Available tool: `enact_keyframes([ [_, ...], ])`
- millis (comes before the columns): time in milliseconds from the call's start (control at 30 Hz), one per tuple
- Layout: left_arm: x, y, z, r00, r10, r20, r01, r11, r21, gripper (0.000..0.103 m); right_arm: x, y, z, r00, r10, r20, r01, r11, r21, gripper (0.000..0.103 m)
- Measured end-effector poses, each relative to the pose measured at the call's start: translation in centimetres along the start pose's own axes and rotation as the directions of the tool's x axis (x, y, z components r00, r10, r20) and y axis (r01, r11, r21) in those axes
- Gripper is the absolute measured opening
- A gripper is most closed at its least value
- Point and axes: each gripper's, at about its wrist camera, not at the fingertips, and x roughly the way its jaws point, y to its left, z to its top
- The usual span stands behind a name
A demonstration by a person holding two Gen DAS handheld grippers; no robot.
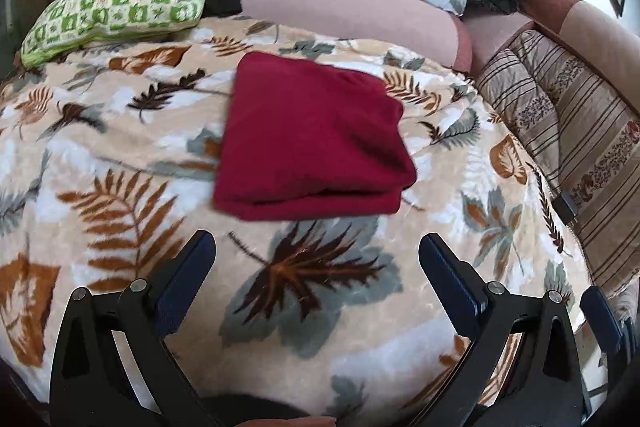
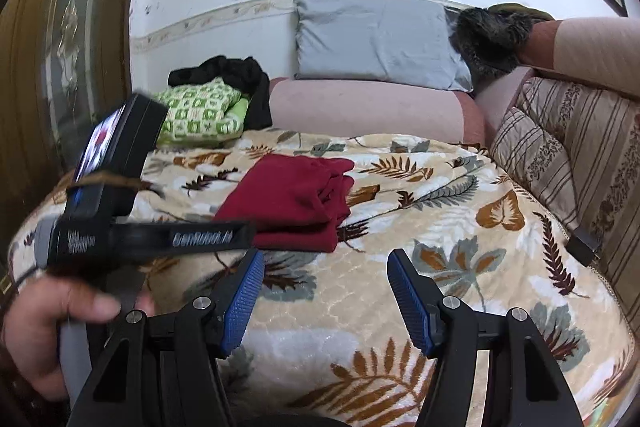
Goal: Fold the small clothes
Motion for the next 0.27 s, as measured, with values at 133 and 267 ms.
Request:
enact_keyframes([
  [133, -0.8, 0.4, -0.1, 0.999, -0.031, 0.034, 0.031, 1.000, 0.003, 0.102, -0.1, -0.2, -0.1, 1.000, -0.017, -0.002, 0.017, 1.000, 0.016, 0.062],
  [267, -0.9, 1.7, -1.1, 0.998, -0.052, 0.027, 0.052, 0.999, -0.002, 0.102, -0.4, 0.2, 0.1, 0.999, -0.047, 0.011, 0.047, 0.999, 0.021, 0.062],
])
